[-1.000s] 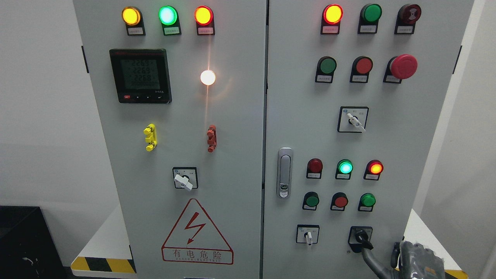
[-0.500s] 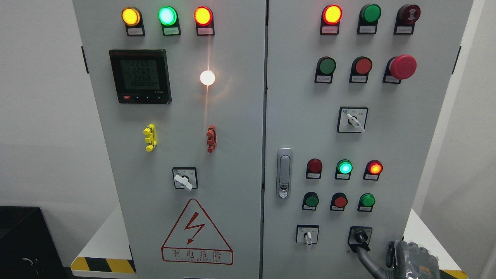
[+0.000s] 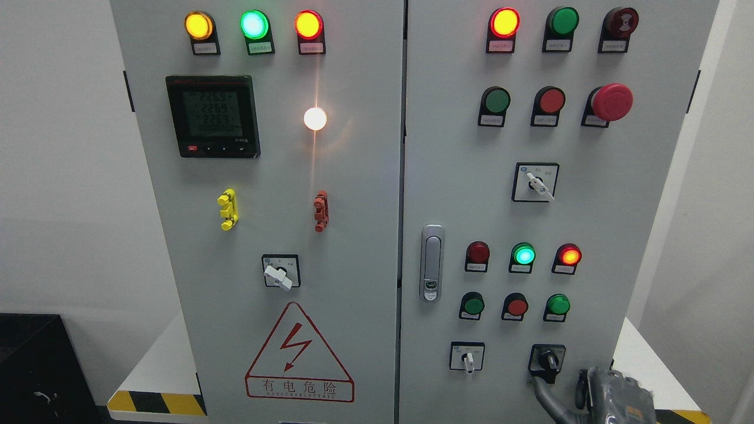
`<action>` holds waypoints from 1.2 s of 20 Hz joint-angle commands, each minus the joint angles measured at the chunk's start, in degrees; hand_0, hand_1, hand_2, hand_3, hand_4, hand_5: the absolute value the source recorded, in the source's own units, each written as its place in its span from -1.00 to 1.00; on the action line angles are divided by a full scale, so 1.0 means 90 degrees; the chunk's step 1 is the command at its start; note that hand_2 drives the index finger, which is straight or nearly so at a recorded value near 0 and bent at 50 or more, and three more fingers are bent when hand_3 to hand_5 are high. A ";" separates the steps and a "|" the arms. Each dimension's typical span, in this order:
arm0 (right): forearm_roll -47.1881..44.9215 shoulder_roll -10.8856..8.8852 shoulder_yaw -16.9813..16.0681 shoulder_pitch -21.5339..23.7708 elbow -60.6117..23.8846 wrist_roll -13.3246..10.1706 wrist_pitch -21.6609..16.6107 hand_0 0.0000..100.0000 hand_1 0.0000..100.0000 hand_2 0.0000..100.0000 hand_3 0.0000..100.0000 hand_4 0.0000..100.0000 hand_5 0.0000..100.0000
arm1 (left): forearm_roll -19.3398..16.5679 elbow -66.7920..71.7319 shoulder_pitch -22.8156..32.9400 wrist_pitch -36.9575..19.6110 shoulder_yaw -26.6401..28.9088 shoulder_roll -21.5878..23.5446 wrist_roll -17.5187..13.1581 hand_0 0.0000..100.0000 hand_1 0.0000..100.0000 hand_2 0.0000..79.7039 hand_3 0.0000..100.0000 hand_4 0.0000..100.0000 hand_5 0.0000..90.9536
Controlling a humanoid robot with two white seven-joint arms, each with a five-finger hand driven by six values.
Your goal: Flip black knob to close circuit
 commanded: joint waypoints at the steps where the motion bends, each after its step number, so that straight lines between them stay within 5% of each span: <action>1: -0.0176 0.0058 0.0182 0.0335 -0.0478 -0.0002 -0.0009 -1.00 -0.84 0.75 1.00 0.89 1.00 | -0.0008 -0.0195 0.0146 0.0004 0.0000 0.0005 -0.0003 -0.76 0.11 -1.00 -1.00 -1.00 -1.00; 8: -0.1735 0.0380 0.0211 0.0921 -0.1230 -0.0031 0.0001 -1.00 -0.79 0.71 1.00 0.88 1.00 | -0.0008 -0.0195 0.0146 0.0004 0.0000 -0.0005 -0.0003 -0.76 0.11 -1.00 -1.00 -1.00 -1.00; 11: -0.2342 0.0429 0.0309 0.1234 -0.1543 -0.0362 -0.0028 -1.00 -0.77 0.67 1.00 0.85 1.00 | -0.0008 -0.0195 0.0146 0.0004 0.0000 -0.0005 -0.0003 -0.76 0.11 -1.00 -1.00 -1.00 -1.00; 17: -0.3934 0.0498 0.0280 0.1888 -0.1777 -0.0529 -0.0683 -1.00 -0.71 0.41 0.99 0.76 0.84 | 0.0002 -0.0195 0.0146 0.0004 0.0000 -0.0005 -0.0003 -0.76 0.11 -1.00 -1.00 -1.00 -1.00; 21: -0.5105 0.0488 0.0289 0.2162 -0.1953 -0.0588 -0.0693 -1.00 -0.68 0.20 0.84 0.72 0.76 | 0.0002 -0.0195 0.0146 0.0004 0.0000 -0.0005 -0.0003 -0.76 0.11 -1.00 -1.00 -1.00 -1.00; 24: -0.5994 0.0488 0.0289 0.2377 -0.2031 -0.0637 -0.0809 -1.00 -0.67 -0.05 0.46 0.55 0.59 | 0.0002 -0.0195 0.0146 0.0004 0.0000 -0.0005 -0.0003 -0.76 0.11 -1.00 -1.00 -1.00 -1.00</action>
